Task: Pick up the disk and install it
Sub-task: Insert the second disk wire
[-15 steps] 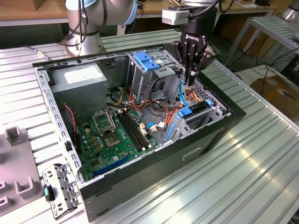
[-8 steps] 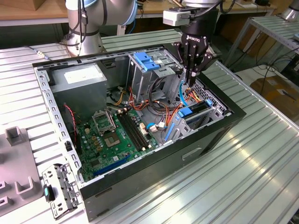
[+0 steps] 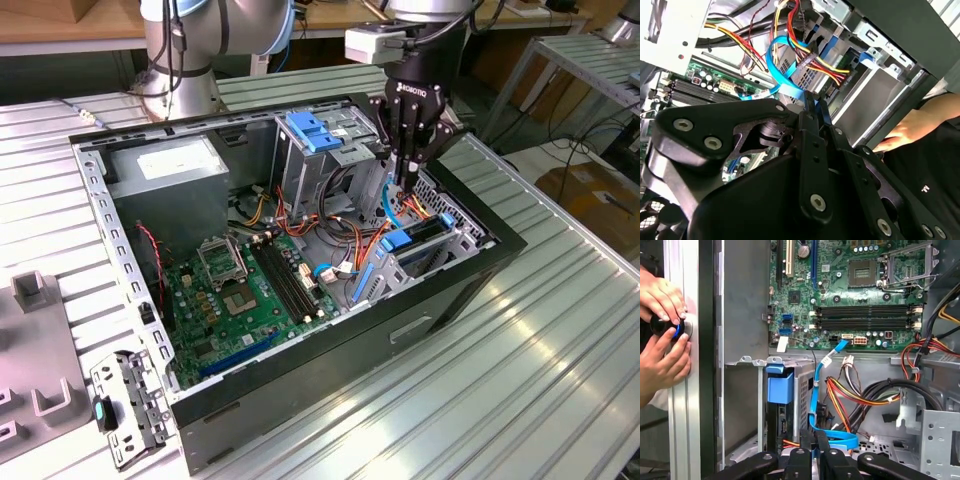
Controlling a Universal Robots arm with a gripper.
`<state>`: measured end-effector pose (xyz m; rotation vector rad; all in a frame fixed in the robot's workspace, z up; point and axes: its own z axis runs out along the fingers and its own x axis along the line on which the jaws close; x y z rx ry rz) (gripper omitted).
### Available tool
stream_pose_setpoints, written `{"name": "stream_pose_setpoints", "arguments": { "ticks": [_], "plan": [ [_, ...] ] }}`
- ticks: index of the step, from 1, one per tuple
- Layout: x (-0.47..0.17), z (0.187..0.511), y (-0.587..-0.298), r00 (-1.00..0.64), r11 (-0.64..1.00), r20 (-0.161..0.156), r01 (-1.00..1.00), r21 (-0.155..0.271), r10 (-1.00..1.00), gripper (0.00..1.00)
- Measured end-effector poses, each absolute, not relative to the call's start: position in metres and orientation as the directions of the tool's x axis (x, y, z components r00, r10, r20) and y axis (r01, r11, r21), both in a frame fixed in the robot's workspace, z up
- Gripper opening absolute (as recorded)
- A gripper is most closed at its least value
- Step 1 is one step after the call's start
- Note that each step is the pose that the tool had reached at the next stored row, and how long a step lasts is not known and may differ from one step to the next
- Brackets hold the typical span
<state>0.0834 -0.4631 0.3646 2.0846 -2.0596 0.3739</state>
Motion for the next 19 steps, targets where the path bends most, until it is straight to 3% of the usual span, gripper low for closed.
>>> {"name": "stream_pose_setpoints", "arguments": {
  "ticks": [2,7,8,12,19],
  "plan": [
    [0.082,0.365,-0.467,0.010,-0.024,0.300,-0.999,-0.045,-0.954,0.16],
    [0.082,0.365,-0.480,0.010,-0.018,0.162,-0.999,-0.049,-0.987,0.16],
    [0.082,0.365,-0.483,0.010,-0.018,0.151,-0.999,-0.049,-0.988,0.16],
    [0.080,0.365,-0.513,0.010,-0.018,0.143,-0.999,-0.050,-0.990,0.16],
    [0.080,0.365,-0.516,0.012,-0.019,0.143,-0.999,-0.050,-0.990,0.16]
  ]
}}
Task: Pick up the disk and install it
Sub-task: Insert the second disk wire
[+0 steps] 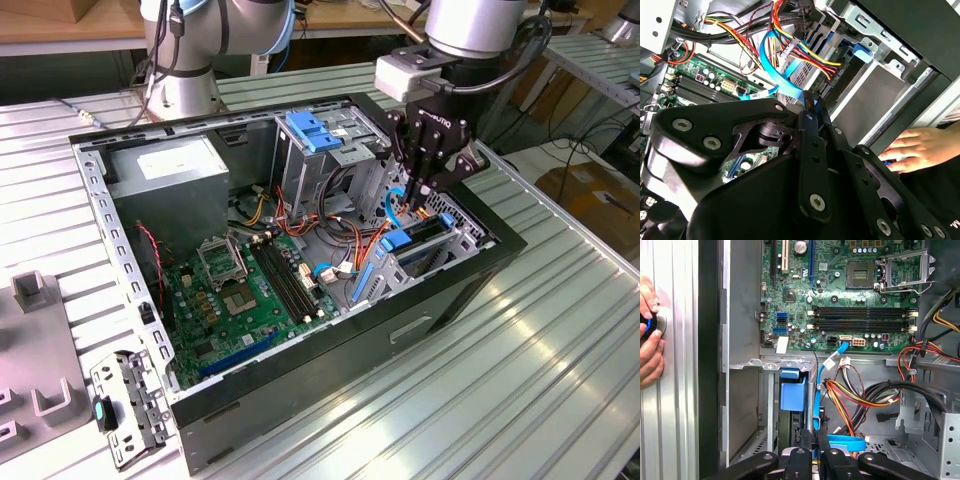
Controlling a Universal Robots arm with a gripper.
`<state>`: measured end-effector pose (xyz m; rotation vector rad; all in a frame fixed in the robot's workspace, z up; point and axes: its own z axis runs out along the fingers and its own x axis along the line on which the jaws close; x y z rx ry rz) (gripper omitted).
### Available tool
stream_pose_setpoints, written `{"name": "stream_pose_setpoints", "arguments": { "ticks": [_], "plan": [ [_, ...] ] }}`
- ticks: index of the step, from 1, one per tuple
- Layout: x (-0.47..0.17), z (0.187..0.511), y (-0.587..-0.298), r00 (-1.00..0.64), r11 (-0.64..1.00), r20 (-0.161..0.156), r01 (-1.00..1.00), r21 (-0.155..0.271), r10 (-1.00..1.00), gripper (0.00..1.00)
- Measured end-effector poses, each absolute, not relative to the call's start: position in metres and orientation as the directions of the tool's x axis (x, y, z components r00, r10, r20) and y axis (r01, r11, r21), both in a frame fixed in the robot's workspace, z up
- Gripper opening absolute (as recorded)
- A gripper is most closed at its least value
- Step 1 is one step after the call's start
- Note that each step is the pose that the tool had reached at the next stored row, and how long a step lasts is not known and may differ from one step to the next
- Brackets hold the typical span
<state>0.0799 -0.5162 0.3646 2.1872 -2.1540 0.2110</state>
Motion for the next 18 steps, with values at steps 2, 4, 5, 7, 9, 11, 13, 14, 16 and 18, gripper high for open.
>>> {"name": "stream_pose_setpoints", "arguments": {
  "ticks": [2,4,5,7,9,11,13,14,16,18],
  "plan": [
    [0.0799,0.3646,-0.5167,0.012,-0.019,0.143,-0.999,-0.050,-0.990,0.16],
    [0.0799,0.3646,-0.5172,0.012,-0.020,0.143,-0.999,-0.050,-0.990,0.16],
    [0.0798,0.3646,-0.5174,0.012,-0.020,0.143,-0.999,-0.050,-0.990,0.16],
    [0.0799,0.3646,-0.5176,0.013,-0.020,0.143,-0.999,-0.050,-0.990,0.16],
    [0.0799,0.3647,-0.5180,0.013,-0.020,0.143,-0.999,-0.050,-0.990,0.16],
    [0.0798,0.3646,-0.5197,0.014,-0.022,0.143,-0.999,-0.050,-0.990,0.16],
    [0.0799,0.3646,-0.5200,0.015,-0.022,0.143,-0.999,-0.050,-0.990,0.16],
    [0.0799,0.3646,-0.5202,0.015,-0.022,0.142,-0.999,-0.050,-0.990,0.16],
    [0.0798,0.3646,-0.5206,0.015,-0.023,0.143,-0.998,-0.050,-0.990,0.16],
    [0.0799,0.3646,-0.5208,0.015,-0.023,0.143,-0.998,-0.050,-0.990,0.16]
  ]
}}
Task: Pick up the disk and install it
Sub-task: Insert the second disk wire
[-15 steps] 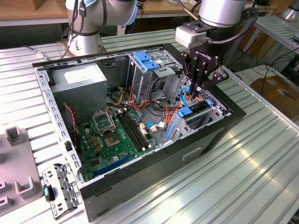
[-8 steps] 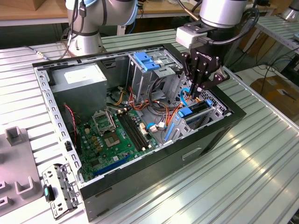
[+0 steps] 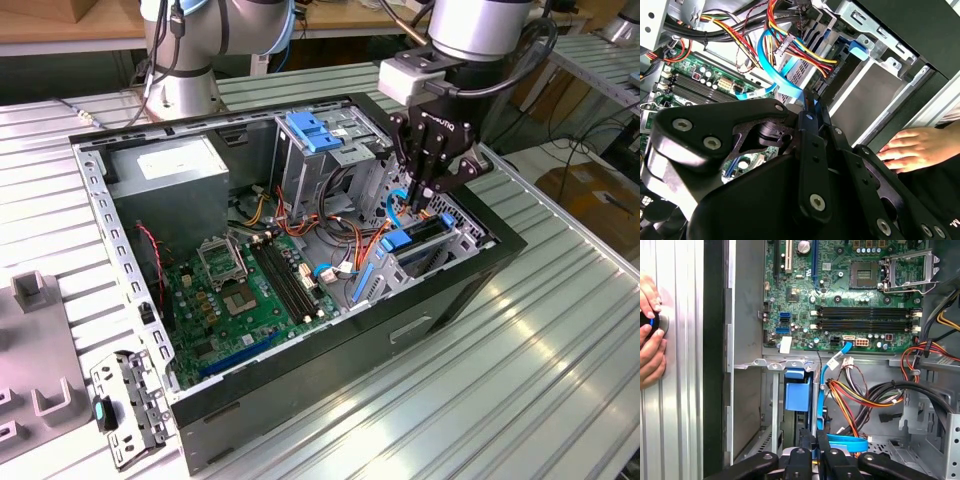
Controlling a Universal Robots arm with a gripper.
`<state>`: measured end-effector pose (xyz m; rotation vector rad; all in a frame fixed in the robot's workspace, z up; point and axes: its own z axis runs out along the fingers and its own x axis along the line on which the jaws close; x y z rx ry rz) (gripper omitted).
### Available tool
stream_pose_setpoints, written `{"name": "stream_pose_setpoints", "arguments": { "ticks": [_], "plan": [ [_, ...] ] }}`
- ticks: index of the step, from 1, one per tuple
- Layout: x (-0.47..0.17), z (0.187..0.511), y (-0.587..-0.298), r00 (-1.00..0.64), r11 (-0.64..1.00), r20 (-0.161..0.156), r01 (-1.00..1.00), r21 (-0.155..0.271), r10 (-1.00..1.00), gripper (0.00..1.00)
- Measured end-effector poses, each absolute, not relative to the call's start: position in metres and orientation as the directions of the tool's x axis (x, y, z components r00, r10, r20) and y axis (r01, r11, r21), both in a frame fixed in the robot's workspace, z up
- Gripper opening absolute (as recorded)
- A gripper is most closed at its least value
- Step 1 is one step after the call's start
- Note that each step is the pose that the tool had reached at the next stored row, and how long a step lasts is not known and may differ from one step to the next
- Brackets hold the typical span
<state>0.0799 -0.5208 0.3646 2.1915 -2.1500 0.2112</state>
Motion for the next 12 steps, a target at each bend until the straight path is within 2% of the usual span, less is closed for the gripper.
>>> {"name": "stream_pose_setpoints", "arguments": {
  "ticks": [12],
  "plan": [
    [0.0798,0.3646,-0.5229,0.017,-0.024,0.143,-0.998,-0.050,-0.990,0.16]
  ]
}}
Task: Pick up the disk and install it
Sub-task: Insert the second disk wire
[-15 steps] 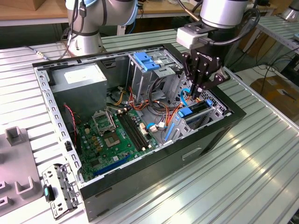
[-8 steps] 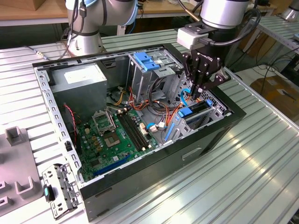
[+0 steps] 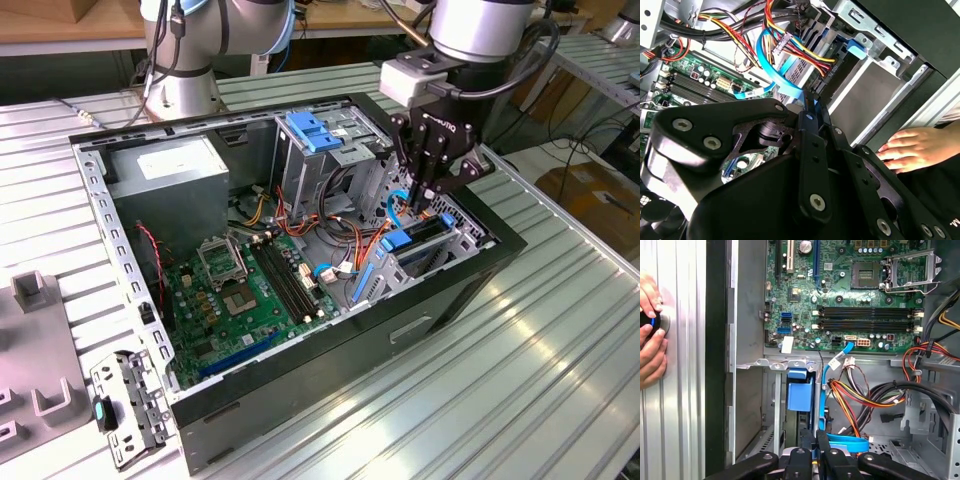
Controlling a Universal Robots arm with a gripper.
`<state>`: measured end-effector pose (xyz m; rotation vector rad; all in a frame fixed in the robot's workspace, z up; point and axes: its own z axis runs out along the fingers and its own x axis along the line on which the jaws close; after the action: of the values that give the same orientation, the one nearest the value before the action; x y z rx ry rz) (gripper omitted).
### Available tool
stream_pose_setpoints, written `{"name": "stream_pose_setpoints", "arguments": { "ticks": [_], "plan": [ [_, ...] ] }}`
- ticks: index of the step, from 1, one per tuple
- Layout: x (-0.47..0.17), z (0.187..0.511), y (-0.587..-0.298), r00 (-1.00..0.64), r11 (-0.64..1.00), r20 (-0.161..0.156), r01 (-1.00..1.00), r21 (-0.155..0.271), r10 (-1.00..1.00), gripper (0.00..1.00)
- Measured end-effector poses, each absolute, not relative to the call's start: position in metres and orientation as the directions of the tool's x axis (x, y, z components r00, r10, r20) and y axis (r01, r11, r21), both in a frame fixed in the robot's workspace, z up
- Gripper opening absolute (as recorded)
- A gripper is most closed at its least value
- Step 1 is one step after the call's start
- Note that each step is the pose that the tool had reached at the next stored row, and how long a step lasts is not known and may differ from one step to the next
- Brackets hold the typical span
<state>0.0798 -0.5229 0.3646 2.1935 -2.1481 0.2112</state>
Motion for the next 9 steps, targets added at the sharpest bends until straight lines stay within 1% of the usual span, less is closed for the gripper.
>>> {"name": "stream_pose_setpoints", "arguments": {
  "ticks": [9],
  "plan": [
    [0.0757,0.3646,-0.5286,0.019,-0.027,0.142,-0.998,-0.055,-0.990,0.16]
  ]
}}
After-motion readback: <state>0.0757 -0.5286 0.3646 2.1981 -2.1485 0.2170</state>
